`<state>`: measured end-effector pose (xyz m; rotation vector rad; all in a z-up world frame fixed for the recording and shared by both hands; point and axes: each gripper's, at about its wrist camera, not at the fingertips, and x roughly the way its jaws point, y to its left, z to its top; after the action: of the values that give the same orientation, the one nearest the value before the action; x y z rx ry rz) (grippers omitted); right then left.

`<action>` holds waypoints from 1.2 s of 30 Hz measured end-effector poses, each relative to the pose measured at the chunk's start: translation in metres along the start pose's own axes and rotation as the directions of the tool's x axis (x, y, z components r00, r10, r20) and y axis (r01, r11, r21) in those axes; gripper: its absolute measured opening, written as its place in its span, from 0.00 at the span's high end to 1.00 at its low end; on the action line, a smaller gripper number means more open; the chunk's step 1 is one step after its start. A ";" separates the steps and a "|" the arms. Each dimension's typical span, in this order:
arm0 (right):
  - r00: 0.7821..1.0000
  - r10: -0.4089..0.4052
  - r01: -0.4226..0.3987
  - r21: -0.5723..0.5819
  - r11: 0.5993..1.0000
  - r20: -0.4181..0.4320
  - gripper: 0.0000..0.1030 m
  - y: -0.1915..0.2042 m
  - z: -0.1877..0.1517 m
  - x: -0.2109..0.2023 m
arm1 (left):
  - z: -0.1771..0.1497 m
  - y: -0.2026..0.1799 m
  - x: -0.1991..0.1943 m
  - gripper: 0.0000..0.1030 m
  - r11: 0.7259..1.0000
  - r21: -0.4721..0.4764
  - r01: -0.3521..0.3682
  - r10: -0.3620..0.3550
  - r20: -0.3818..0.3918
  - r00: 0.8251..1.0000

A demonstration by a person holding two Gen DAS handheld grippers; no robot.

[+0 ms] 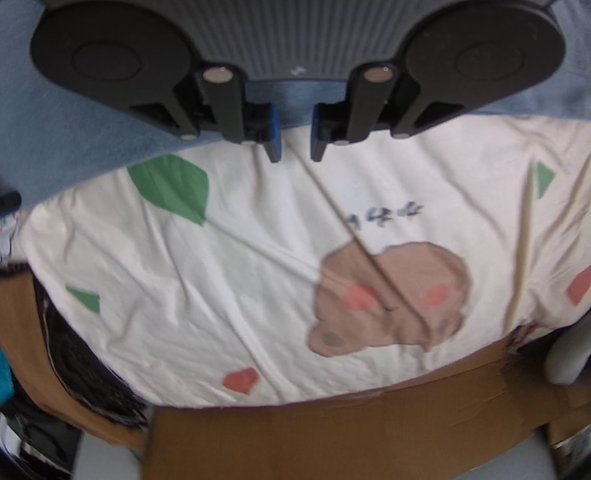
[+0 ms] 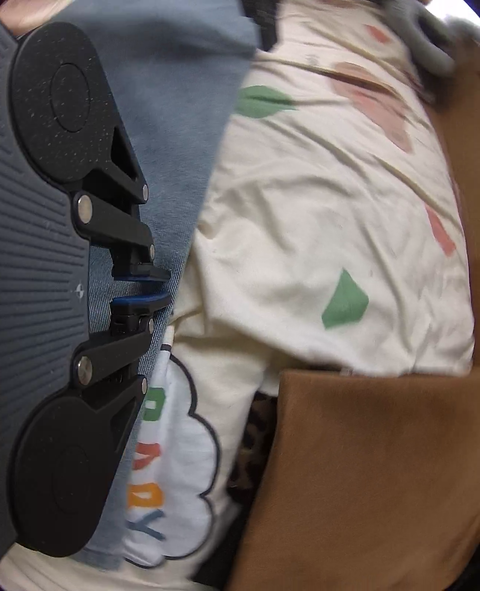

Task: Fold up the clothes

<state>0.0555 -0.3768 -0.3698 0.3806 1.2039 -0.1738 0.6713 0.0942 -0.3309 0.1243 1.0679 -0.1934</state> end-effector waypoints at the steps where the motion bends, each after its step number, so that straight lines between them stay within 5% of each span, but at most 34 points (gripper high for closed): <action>1: 1.000 0.005 -0.005 0.016 1.000 -0.003 0.88 -0.002 0.002 -0.004 | 0.004 0.006 -0.009 0.79 1.000 -0.014 -0.001 0.001 0.005 1.000; 5: 1.000 -0.003 0.002 0.028 1.000 0.020 0.80 -0.007 0.013 -0.031 | 0.022 0.024 -0.047 0.62 1.000 0.010 -0.008 0.008 0.050 0.999; 17: 0.983 -0.034 0.048 -0.076 0.996 0.178 0.74 -0.023 0.077 -0.162 | 0.069 0.080 -0.185 0.55 0.989 -0.009 -0.149 0.149 0.094 0.984; 27: 0.949 -0.045 0.096 -0.151 0.984 0.312 0.64 -0.034 0.109 -0.282 | 0.048 0.083 -0.280 0.44 0.985 -0.067 -0.161 0.165 0.070 0.984; 36: 0.936 -0.036 0.104 -0.176 0.979 0.351 0.63 -0.058 0.103 -0.332 | 0.008 0.097 -0.325 0.38 0.958 -0.208 -0.199 0.206 0.015 0.978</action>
<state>0.0088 -0.4920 -0.0403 0.1289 0.8753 -0.1763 0.5474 0.2188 -0.0407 0.0430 1.0248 0.1001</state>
